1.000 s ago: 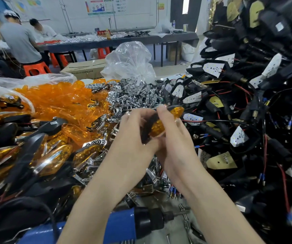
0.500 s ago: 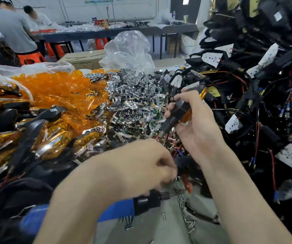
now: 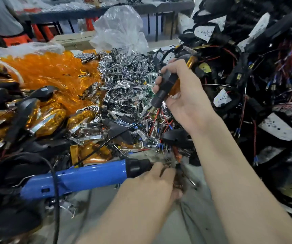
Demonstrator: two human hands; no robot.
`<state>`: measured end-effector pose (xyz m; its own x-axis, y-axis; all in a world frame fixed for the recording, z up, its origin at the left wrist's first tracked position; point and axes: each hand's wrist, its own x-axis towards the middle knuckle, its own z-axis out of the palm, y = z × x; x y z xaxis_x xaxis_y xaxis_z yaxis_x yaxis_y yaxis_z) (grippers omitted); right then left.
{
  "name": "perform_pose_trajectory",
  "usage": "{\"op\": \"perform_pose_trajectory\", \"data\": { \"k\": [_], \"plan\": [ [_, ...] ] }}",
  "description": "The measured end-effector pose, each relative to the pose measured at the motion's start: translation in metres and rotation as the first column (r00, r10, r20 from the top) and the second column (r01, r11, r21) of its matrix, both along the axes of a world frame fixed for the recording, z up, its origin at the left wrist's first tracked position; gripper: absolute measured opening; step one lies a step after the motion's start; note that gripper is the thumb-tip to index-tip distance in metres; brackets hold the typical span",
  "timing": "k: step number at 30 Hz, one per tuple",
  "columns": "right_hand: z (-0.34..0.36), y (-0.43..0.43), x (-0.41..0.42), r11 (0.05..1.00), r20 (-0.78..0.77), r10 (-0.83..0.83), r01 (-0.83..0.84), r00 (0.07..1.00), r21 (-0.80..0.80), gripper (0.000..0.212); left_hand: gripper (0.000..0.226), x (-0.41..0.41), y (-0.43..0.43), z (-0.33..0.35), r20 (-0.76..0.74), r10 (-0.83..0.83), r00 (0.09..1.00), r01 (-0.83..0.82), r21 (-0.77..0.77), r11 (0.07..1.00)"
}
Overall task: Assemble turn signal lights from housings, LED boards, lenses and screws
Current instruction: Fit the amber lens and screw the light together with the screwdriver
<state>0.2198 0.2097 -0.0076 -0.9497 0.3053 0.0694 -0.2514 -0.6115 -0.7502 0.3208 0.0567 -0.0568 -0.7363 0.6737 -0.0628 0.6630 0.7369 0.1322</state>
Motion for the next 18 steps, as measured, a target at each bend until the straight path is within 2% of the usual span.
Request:
{"op": "perform_pose_trajectory", "data": {
  "k": [2, 4, 7, 16, 18],
  "plan": [
    [0.000, -0.003, 0.001, 0.999, 0.014, 0.012, -0.013, 1.000, 0.041, 0.011, 0.035, 0.008, 0.005, -0.006, -0.079, 0.003, 0.997, -0.003, 0.003, 1.000],
    [-0.001, -0.006, 0.002, 0.997, 0.006, 0.034, -0.035, 0.999, 0.074, 0.017, 0.008, 0.014, 0.009, -0.013, -0.170, -0.056, 0.984, 0.067, 0.061, 0.996],
    [-0.002, -0.007, 0.002, 0.997, -0.027, 0.054, -0.053, 0.998, 0.058, 0.020, 0.028, 0.019, 0.016, -0.012, -0.228, -0.034, 0.973, 0.044, 0.036, 0.998],
    [-0.005, -0.004, -0.002, 0.995, -0.016, 0.073, -0.072, 0.997, 0.065, 0.024, 0.036, 0.020, 0.029, -0.017, -0.329, 0.045, 0.943, -0.032, 0.045, 0.998],
    [-0.005, -0.003, -0.001, 0.994, -0.021, 0.080, -0.078, 0.997, 0.075, 0.025, 0.036, 0.018, 0.029, -0.015, -0.273, 0.039, 0.961, -0.032, 0.031, 0.999]
  ]
}}
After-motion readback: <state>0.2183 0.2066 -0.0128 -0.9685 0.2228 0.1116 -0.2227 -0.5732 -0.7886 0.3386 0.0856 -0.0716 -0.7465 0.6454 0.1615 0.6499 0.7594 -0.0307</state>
